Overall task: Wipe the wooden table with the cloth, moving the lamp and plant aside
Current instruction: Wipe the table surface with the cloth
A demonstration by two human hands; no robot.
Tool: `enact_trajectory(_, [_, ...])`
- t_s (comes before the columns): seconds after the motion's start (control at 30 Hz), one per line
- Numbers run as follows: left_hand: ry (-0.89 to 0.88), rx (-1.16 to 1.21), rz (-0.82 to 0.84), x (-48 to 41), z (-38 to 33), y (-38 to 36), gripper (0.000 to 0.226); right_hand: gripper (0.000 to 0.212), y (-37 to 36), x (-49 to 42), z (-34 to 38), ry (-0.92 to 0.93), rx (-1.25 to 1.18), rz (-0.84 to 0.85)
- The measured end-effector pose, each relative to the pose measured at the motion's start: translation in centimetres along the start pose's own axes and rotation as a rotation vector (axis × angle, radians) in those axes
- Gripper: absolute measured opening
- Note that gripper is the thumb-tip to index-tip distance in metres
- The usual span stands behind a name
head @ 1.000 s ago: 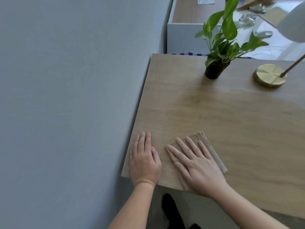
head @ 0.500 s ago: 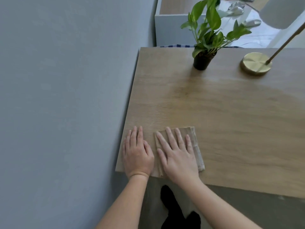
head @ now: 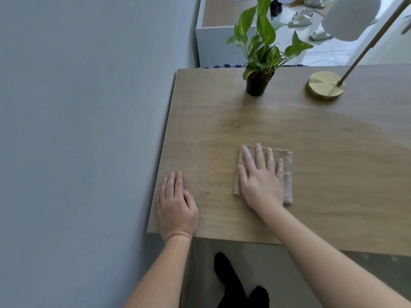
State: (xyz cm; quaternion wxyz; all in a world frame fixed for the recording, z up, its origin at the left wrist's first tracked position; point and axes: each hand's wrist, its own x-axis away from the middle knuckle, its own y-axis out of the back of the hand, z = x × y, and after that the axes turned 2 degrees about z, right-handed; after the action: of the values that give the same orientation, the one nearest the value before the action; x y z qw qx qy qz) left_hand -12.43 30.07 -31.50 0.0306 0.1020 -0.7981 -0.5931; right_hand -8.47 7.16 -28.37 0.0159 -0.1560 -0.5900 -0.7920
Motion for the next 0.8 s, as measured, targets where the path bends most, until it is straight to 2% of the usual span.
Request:
enact_trajectory(0.13, [0.006, 0.002, 0.011, 0.1, -0.1, 0.1, 0.059, 0.058, -1.6, 6.0, 0.8, 0.266, 0.053, 0.087])
enact_trajectory(0.23, [0.012, 0.003, 0.021, 0.2, -0.3, 0.1, 0.060, 0.056, -0.6, 8.8, -3.3, 0.320, 0.085, 0.125])
enact_trajectory(0.33, [0.008, -0.003, 0.024, 0.2, -0.3, 0.3, 0.060, 0.056, 1.9, 6.3, -7.7, 0.215, 0.092, 0.055])
enact_trajectory(0.43, [0.005, 0.002, 0.015, 0.2, -0.4, 0.2, 0.060, 0.061, 4.6, -0.6, -10.5, -0.010, 0.054, -0.007])
enact_trajectory(0.5, [0.001, 0.002, 0.009, 0.0, -0.4, 0.1, 0.060, 0.063, 6.2, -6.1, -9.9, -0.168, -0.013, -0.048])
enact_trajectory(0.57, [-0.004, 0.001, 0.007, -0.2, -0.2, -0.1, 0.060, 0.063, 6.7, -10.7, -7.0, -0.247, -0.051, -0.047])
enact_trajectory(0.63, [-0.003, 0.002, 0.012, -0.2, -0.1, -0.3, 0.060, 0.062, 5.9, -12.9, -2.6, -0.177, -0.056, -0.025])
enact_trajectory(0.73, [-0.007, -0.009, 0.014, -0.2, 0.1, -0.2, 0.060, 0.061, 3.8, -11.6, 2.6, 0.102, -0.034, 0.036])
enact_trajectory(0.8, [-0.012, -0.007, 0.006, -0.2, 0.1, -0.2, 0.060, 0.059, 2.5, -7.8, 2.8, 0.265, 0.023, 0.061])
